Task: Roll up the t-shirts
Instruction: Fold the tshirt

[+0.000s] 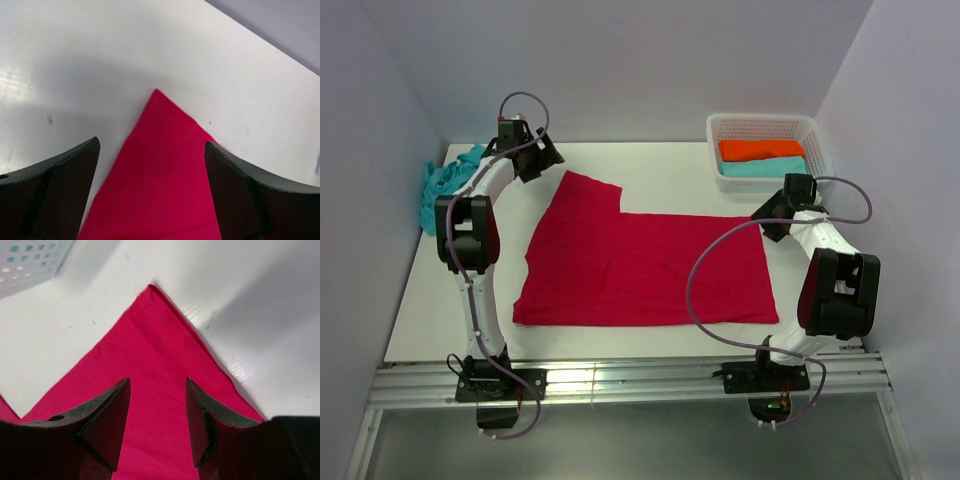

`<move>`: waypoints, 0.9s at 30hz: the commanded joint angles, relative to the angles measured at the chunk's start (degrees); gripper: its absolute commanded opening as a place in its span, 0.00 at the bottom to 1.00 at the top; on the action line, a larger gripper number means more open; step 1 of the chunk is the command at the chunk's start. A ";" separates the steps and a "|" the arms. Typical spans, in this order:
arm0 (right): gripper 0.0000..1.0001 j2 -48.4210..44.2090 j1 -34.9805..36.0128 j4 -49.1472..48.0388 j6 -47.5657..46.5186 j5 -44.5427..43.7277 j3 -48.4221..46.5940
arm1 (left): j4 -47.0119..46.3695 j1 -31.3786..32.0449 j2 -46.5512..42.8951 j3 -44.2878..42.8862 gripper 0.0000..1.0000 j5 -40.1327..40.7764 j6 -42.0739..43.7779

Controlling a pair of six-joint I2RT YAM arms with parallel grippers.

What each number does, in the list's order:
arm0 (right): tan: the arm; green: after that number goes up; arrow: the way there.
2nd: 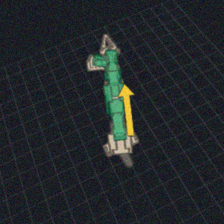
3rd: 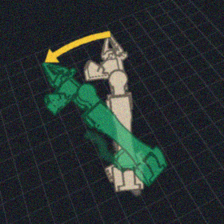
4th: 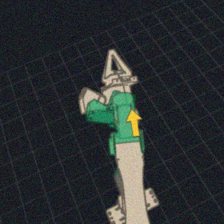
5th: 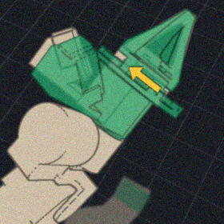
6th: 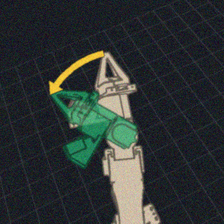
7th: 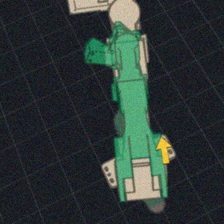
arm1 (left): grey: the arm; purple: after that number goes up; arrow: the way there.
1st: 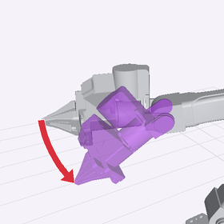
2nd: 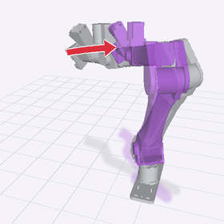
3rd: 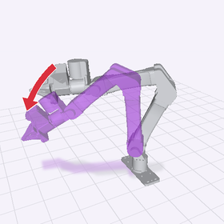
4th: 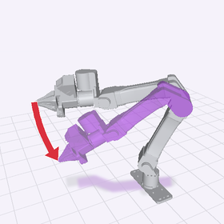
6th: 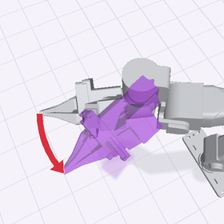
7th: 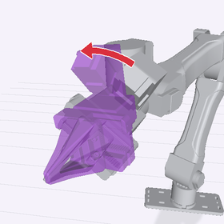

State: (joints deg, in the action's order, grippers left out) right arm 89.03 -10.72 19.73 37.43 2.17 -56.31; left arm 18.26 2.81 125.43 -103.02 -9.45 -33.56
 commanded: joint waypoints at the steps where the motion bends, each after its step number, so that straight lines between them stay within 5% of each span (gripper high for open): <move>1: 0.55 -0.53 0.61 -5.48 -0.34 0.81 -2.92 | -1.74 -0.61 3.41 -6.57 0.91 -3.12 2.71; 11: 0.48 -0.70 1.58 -4.52 0.63 -0.24 -3.72 | -0.24 -0.96 15.72 -16.42 0.77 -6.98 2.54; 27: 0.42 -5.45 1.58 -2.50 0.98 -0.59 -0.47 | 5.47 3.60 19.24 -20.73 0.58 5.49 7.72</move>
State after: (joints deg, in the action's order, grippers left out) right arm 86.91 -9.50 17.34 38.68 2.61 -57.52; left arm 21.26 4.69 143.55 -121.84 -8.73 -28.91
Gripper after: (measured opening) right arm 0.427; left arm 0.595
